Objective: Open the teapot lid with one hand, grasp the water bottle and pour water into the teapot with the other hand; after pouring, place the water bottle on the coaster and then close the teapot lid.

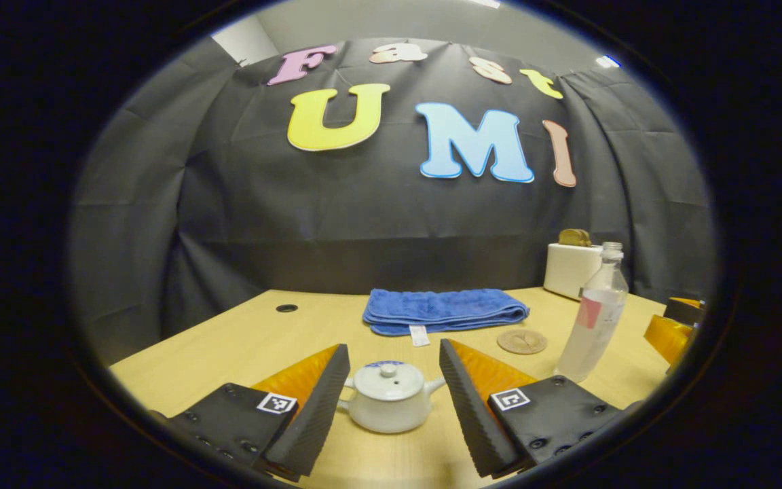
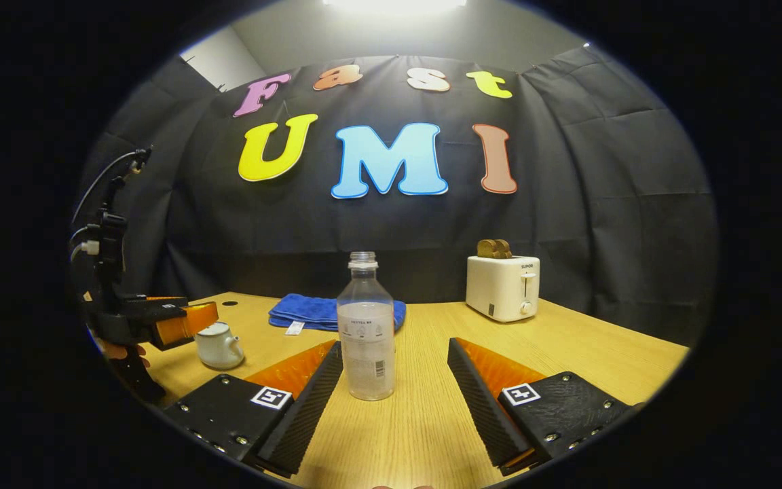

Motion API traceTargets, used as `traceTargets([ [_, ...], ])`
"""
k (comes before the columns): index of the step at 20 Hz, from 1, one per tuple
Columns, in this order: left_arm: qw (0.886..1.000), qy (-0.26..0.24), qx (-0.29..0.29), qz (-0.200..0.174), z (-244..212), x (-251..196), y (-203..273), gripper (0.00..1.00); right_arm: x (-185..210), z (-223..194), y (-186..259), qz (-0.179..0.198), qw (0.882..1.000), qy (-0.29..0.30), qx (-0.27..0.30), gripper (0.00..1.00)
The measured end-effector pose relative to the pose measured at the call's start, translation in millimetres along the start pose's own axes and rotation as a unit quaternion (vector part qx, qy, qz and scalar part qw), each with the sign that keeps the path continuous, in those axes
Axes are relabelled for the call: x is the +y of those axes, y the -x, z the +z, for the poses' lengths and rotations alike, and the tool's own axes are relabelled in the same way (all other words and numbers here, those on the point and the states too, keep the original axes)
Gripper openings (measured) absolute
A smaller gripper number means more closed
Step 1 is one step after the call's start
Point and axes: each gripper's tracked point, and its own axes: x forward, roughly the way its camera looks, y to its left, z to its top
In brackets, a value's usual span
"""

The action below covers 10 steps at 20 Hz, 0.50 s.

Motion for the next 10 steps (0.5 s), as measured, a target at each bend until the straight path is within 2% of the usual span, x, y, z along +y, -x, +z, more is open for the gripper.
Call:
traceTargets([
  [7,0.999,-0.026,0.034,0.003,-14,1,-20,0.82,-20,-14,-2,-0.019,0.999,-0.017,0.02,0.97],
  [8,0.999,-0.031,0.039,0.004,-16,2,-23,0.78,-22,-16,-2,-0.021,0.999,-0.019,0.021,0.97],
  [9,0.999,-0.034,0.042,0.004,-18,2,-26,0.7,-23,-16,-1,-0.021,0.999,-0.022,0.022,0.97],
  [10,0.998,-0.037,0.047,0.004,-19,2,-26,0.7,-23,-14,-1,-0.022,0.999,-0.024,0.02,0.97],
])
